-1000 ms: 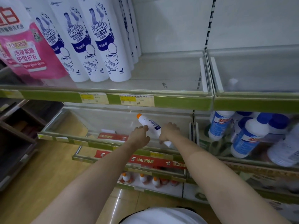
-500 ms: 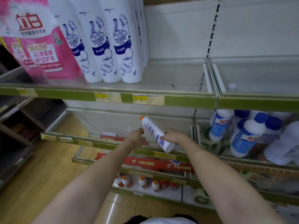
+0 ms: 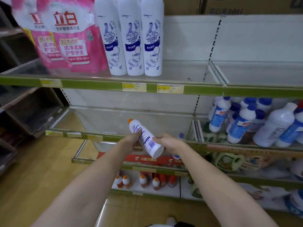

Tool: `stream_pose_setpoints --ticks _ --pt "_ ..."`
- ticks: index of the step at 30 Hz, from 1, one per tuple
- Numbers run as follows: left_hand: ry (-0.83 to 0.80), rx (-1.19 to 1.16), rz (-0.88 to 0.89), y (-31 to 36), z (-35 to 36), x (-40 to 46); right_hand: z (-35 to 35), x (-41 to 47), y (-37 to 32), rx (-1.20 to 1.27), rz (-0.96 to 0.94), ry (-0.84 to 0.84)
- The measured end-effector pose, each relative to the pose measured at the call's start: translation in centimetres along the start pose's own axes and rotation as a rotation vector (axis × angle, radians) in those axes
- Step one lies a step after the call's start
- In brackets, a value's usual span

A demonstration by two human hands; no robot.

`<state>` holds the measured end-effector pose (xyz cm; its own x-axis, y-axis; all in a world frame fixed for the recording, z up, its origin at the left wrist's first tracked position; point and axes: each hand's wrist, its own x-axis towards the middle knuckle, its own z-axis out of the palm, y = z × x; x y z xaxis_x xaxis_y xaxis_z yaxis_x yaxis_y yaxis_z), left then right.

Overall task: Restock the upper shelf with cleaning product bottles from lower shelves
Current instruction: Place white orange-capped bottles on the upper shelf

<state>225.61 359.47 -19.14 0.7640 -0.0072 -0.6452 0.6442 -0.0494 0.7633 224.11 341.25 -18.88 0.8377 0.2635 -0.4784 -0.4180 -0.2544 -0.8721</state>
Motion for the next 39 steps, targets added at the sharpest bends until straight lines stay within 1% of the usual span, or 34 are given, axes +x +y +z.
stream_pose_setpoints --ticks 2,4,9,13,18,23,28,30,36,39 --pt "-0.028 -0.161 0.051 -0.3 -1.0 -1.1 1.7 -1.6 0.5 0.121 -0.004 -0.061" --pt "-0.045 -0.238 0.085 -0.7 -1.7 -2.2 3.2 -3.0 1.2 0.182 -0.01 -0.09" --pt "-0.013 -0.194 0.153 -1.7 -3.0 -3.4 6.2 -5.6 2.5 0.356 -0.008 -0.06" --pt "-0.016 -0.169 0.216 -2.1 -3.7 -5.1 8.4 -7.1 2.7 0.285 0.014 -0.05" --pt "-0.031 -0.187 0.255 -2.3 -4.7 -6.6 10.4 -7.8 2.7 0.261 -0.005 0.016" --pt "-0.065 -0.139 0.329 -2.1 -5.8 -8.0 11.7 -9.0 2.0 0.27 -0.013 0.01" --pt "-0.069 -0.152 0.372 -1.3 -6.2 -9.9 12.4 -9.1 1.1 0.228 -0.024 -0.026" --pt "-0.076 -0.148 0.369 -0.9 -6.4 -10.7 12.8 -9.1 0.7 0.169 -0.033 -0.012" --pt "-0.08 -0.089 0.351 -0.6 -6.9 -11.0 13.1 -9.3 -0.4 -0.041 -0.111 0.119" --pt "-0.074 -0.127 0.301 -0.4 -6.5 -11.2 12.7 -9.4 -0.7 -0.134 -0.152 0.173"
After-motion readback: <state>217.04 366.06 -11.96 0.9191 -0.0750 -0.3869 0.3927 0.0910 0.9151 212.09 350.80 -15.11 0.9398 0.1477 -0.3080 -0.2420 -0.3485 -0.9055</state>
